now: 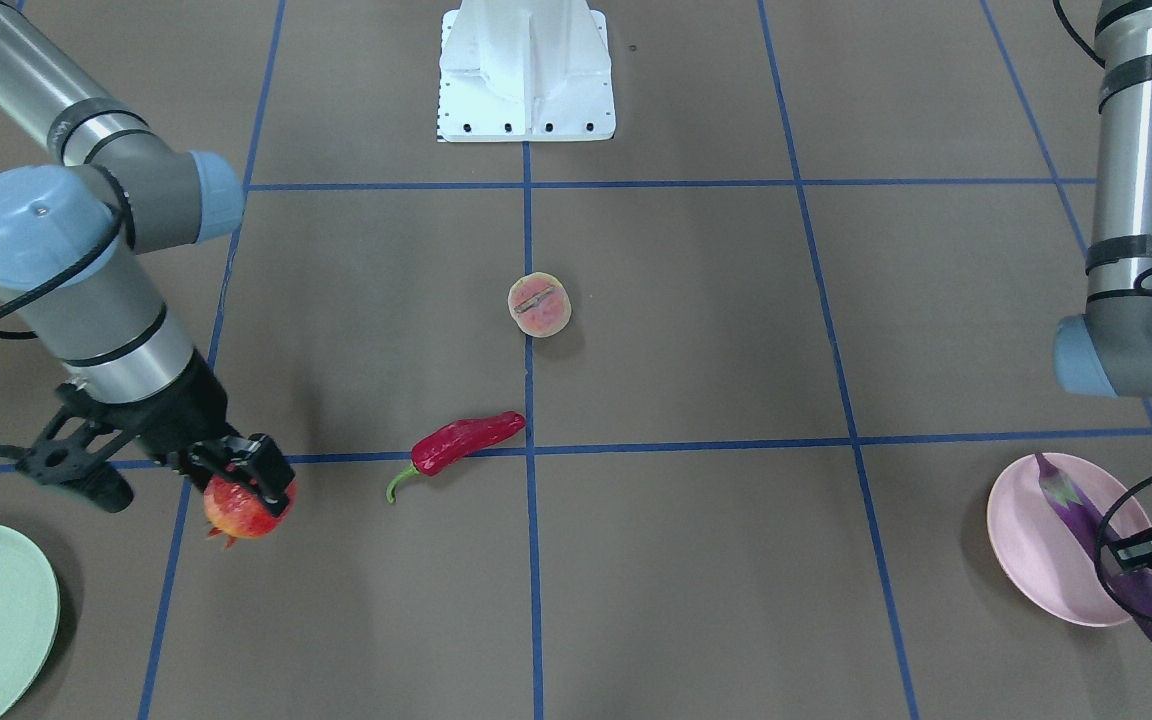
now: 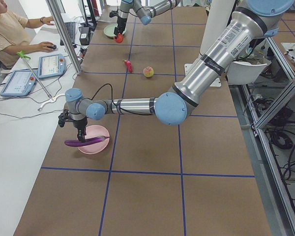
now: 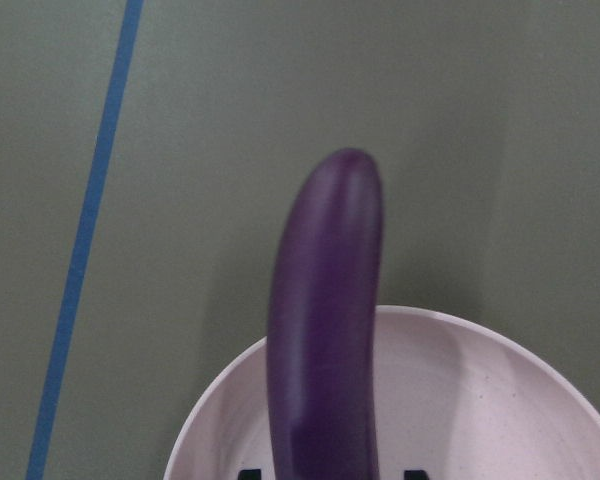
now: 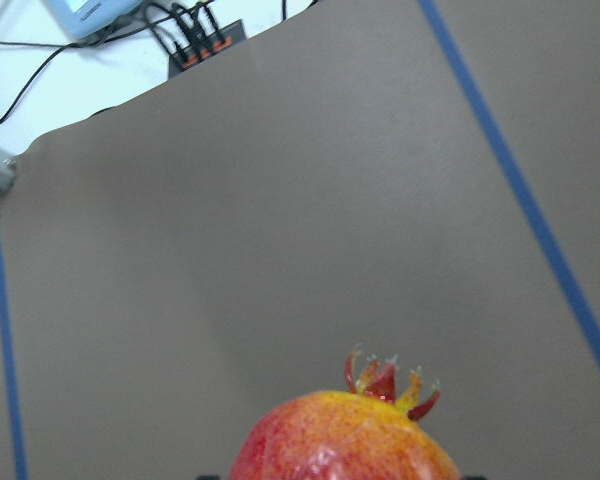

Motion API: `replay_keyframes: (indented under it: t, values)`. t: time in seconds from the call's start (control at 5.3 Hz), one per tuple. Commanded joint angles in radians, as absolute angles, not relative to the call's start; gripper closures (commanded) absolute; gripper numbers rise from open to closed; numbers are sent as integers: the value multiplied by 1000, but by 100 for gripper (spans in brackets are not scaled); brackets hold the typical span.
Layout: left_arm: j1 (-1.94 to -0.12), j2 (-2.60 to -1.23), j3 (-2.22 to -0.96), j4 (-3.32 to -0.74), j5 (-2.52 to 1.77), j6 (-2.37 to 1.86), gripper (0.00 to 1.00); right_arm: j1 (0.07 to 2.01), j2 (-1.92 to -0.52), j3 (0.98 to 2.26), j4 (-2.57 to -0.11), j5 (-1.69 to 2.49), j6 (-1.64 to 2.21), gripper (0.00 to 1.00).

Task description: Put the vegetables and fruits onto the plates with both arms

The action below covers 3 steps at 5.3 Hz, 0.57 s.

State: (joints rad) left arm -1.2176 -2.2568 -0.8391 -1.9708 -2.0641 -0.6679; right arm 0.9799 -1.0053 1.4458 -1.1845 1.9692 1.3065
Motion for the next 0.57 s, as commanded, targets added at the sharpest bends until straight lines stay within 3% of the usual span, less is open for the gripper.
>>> replay_keyframes:
  t: [0.0,0.38]
  values:
    - [-1213,-2266,-949,-1967,-2075,-765,0,1105,-1037,1311,-1181,1968,1119,100]
    - [-1096,-2267,-1147,-1970,-2184,-1165,0,1160,-1034,1134,-1172,1904,1003,100]
